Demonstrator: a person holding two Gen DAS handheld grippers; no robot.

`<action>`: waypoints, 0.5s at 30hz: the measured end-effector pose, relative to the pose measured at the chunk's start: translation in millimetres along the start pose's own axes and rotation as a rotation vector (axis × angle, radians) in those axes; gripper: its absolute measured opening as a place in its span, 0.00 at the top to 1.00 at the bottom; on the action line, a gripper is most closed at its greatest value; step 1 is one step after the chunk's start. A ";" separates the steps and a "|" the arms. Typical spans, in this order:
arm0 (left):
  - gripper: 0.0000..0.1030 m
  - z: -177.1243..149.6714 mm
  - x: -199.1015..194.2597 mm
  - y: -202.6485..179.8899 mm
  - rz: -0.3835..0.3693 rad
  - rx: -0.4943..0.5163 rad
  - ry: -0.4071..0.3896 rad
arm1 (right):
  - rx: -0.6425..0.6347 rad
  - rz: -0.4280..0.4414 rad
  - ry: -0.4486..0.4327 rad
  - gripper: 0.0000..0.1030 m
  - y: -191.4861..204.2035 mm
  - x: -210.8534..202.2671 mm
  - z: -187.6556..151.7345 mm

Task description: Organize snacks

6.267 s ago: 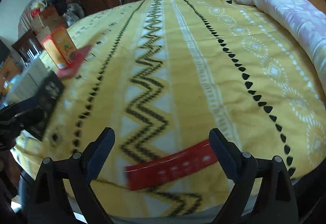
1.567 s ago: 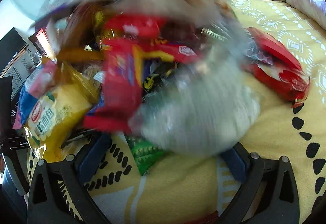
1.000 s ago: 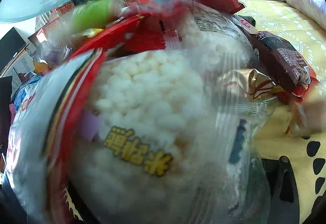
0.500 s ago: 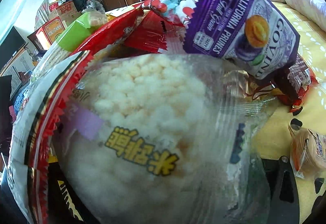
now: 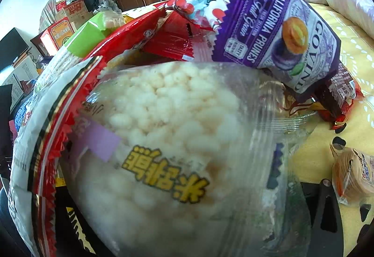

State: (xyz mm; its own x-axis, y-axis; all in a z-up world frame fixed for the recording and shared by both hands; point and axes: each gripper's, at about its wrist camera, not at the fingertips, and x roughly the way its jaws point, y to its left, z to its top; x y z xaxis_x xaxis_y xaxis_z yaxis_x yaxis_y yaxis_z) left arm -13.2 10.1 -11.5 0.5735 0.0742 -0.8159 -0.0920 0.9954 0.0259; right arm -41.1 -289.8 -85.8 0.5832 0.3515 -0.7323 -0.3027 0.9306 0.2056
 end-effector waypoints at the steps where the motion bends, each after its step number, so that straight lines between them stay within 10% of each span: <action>1: 0.00 0.0 -0.1 -0.2 0.000 0.000 0.000 | 0.000 0.000 0.000 0.00 -0.2 0.0 0.0; 15: 0.00 -1.1 -1.2 -1.8 0.000 0.000 0.000 | -0.028 -0.042 0.010 0.00 11.5 2.2 2.0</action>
State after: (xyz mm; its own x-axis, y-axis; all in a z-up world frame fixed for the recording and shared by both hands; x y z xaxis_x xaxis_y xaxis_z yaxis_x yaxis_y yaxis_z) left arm -14.6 8.2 -11.2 0.5733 0.0746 -0.8159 -0.0921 0.9954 0.0263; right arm -41.8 -278.1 -83.8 0.5884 0.3115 -0.7462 -0.2995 0.9412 0.1567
